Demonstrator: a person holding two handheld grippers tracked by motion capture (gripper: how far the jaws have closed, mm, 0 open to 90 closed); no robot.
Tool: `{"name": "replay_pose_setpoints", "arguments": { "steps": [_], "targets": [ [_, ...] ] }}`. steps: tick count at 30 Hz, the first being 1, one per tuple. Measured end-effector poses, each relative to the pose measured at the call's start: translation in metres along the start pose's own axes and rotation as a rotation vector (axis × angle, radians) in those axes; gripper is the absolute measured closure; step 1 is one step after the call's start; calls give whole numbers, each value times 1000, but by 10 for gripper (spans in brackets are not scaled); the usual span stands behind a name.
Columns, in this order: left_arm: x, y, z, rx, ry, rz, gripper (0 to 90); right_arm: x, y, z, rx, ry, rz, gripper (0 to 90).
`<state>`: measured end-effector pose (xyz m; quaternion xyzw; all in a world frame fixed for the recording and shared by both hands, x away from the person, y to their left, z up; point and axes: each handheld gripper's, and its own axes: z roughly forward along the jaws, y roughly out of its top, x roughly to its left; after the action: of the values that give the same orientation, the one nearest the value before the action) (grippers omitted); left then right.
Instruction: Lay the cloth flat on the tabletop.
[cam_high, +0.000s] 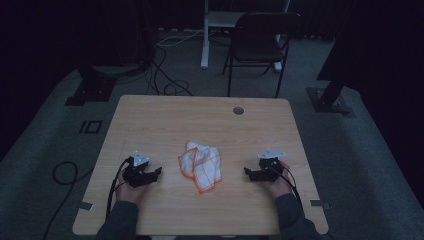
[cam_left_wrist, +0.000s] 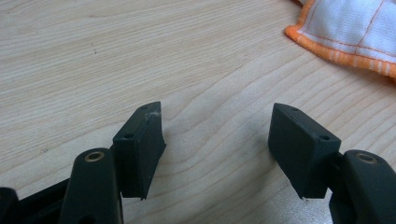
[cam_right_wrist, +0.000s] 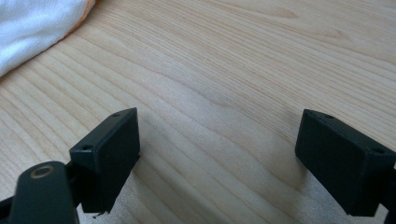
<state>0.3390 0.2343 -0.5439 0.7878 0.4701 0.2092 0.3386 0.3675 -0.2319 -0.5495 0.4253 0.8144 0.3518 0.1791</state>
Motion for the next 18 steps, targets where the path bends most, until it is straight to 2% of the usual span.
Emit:
{"name": "replay_pose_setpoints", "arguments": {
  "steps": [18],
  "targets": [
    [-1, -1, -1, -1, 5, -5, 370, 1, -1, -1, 2, 8, -10, 141]
  ]
}}
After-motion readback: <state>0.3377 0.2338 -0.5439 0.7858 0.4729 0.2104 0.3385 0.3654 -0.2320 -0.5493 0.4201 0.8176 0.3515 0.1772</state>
